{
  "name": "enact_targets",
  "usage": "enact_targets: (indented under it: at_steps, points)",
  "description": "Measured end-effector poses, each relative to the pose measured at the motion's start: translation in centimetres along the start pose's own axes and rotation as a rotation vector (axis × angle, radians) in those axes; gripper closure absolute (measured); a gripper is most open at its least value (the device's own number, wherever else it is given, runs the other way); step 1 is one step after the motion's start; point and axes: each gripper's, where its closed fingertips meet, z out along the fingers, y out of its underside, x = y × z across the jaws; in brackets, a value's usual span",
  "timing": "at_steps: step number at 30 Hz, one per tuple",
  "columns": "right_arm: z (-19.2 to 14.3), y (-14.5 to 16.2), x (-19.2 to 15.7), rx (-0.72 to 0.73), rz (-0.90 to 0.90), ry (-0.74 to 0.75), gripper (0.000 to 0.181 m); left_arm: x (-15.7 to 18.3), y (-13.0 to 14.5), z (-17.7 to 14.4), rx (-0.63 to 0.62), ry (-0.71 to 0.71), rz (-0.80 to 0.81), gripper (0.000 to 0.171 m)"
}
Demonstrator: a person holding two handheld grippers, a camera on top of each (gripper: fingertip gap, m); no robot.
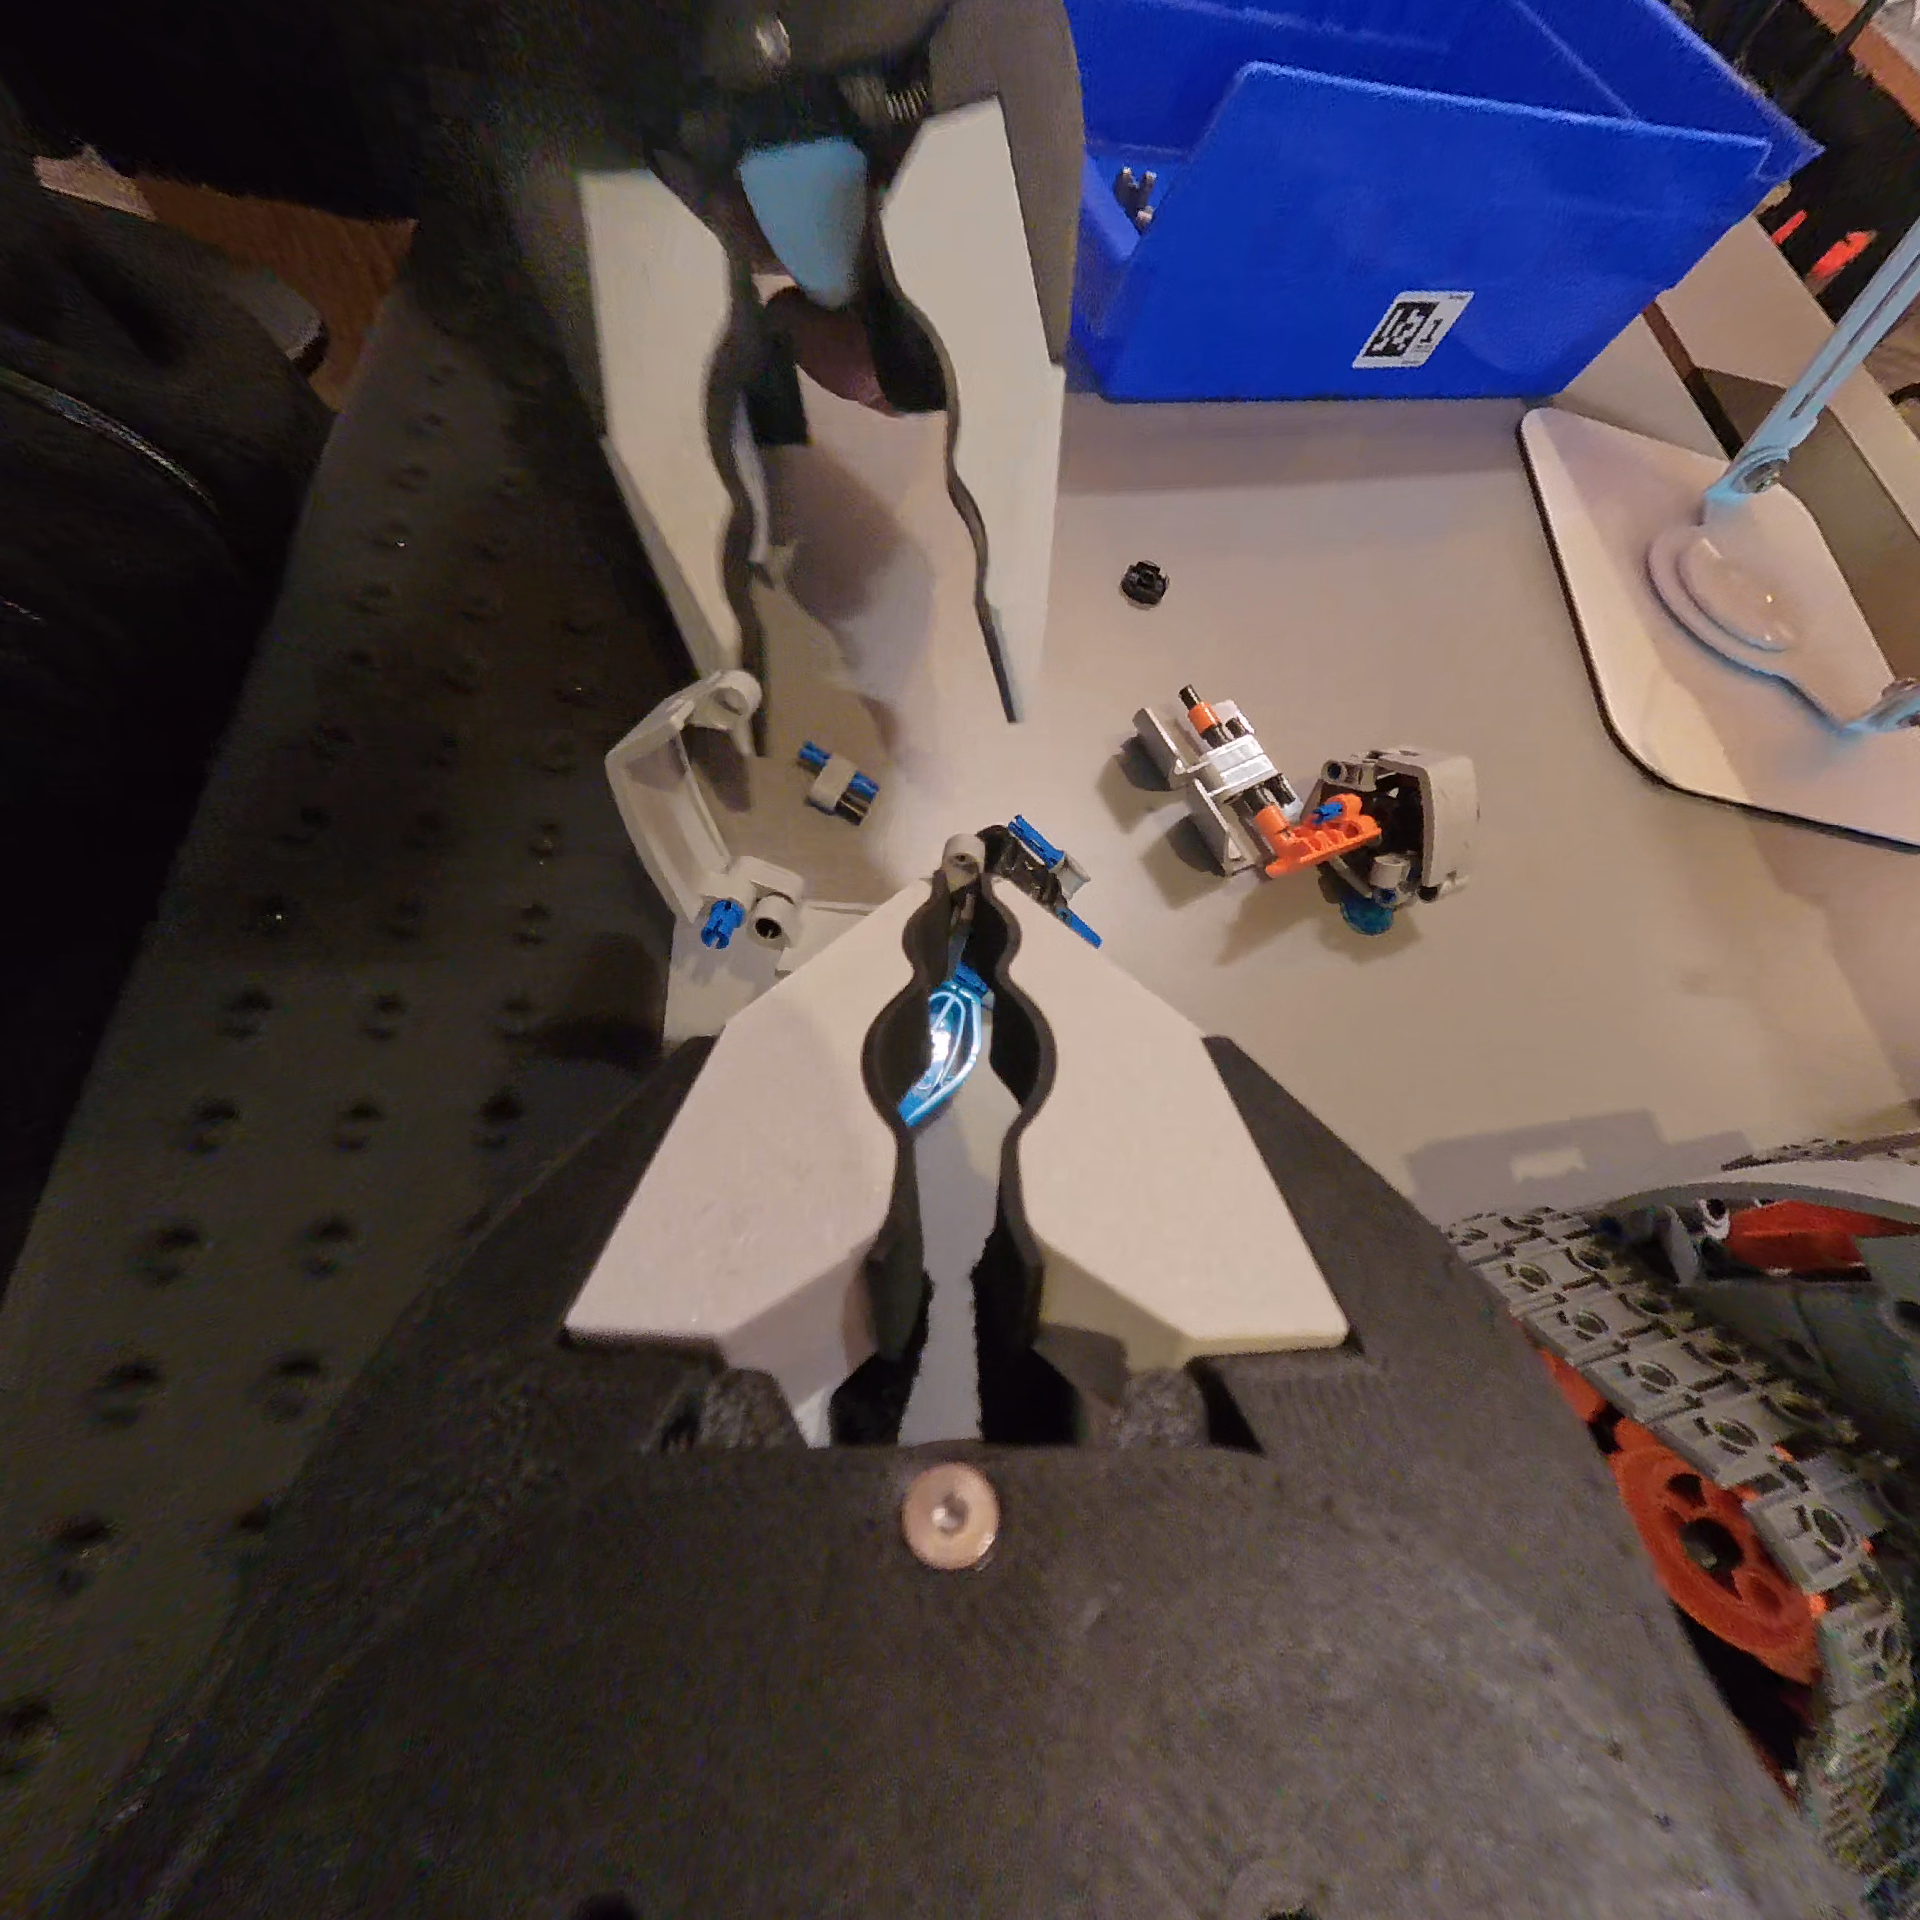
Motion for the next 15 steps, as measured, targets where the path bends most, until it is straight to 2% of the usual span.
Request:
enact_targets:
  at_steps: [3, 6, 8, 9, 13, 15]
  points:
    - [0.2, -0.4, -0.1, 0.005, -0.013, 0.011, 0.180, 1.3, -2.7, -0.4, 0.083, 0.012, 0.087, 0.120]
    - [0.4, -0.7, -0.1, 0.006, -0.027, 0.033, 0.180, 3.1, -3.8, 0.5, 0.072, 0.053, 0.146, 0.126]
    - [0.4, -1.0, 0.0, 0.008, -0.039, 0.053, 0.180, 3.5, -3.5, 1.4, 0.022, 0.055, 0.157, 0.138]
    - [0.4, -1.0, 0.0, 0.005, -0.042, 0.057, 0.180, 3.3, -3.3, 1.7, 0.008, 0.036, 0.169, 0.151]
    - [0.3, -1.0, -0.1, 0.005, -0.017, 0.054, 0.180, 3.6, -2.9, 1.7, 0.002, 0.024, 0.203, 0.154]
    - [-0.3, -1.6, 0.1, 0.044, -0.005, 0.057, 0.179, 3.3, -3.3, 1.4, 0.038, 0.022, 0.155, 0.155]
